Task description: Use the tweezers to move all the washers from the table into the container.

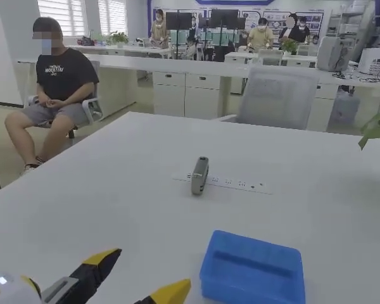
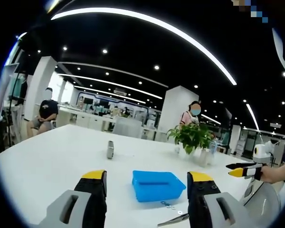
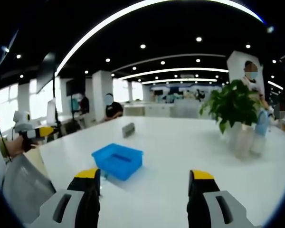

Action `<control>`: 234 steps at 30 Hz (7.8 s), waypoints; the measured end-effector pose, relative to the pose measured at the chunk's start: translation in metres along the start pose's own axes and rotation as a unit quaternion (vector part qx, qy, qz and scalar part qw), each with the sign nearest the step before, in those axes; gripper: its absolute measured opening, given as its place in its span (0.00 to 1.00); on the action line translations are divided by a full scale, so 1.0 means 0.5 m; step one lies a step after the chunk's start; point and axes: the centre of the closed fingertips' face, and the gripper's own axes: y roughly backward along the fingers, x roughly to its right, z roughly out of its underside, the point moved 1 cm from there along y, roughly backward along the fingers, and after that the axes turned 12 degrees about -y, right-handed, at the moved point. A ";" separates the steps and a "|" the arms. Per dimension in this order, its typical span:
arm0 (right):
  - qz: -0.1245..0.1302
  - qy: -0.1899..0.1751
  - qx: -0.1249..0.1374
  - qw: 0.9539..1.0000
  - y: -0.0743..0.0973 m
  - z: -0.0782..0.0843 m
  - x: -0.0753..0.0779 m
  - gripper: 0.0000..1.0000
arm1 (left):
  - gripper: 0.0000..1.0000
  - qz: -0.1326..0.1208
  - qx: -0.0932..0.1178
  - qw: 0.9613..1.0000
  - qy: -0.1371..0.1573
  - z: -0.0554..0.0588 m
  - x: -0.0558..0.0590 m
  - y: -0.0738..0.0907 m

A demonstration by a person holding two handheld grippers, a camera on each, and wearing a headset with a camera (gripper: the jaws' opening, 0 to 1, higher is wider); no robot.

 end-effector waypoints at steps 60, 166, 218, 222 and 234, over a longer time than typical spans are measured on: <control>-0.244 0.156 -0.343 0.894 -0.116 0.257 -0.214 0.09 | 0.13 0.363 -0.323 0.851 -0.202 0.278 0.129 -0.072; -0.301 0.183 -0.263 0.898 -0.217 0.240 -0.257 0.06 | 0.00 0.560 -0.290 0.667 -0.397 0.119 0.284 -0.148; -0.229 0.007 -0.241 0.943 -0.221 0.138 -0.224 0.02 | 0.76 0.060 -0.100 0.990 -0.076 0.068 0.057 -0.011; -0.226 0.003 -0.225 0.948 -0.227 0.095 -0.218 0.02 | 0.79 0.058 -0.095 0.992 -0.054 0.065 0.051 -0.011; -0.182 -0.029 -0.182 0.966 -0.310 0.015 -0.162 0.02 | 0.76 0.045 -0.086 0.994 -0.056 0.060 0.042 -0.005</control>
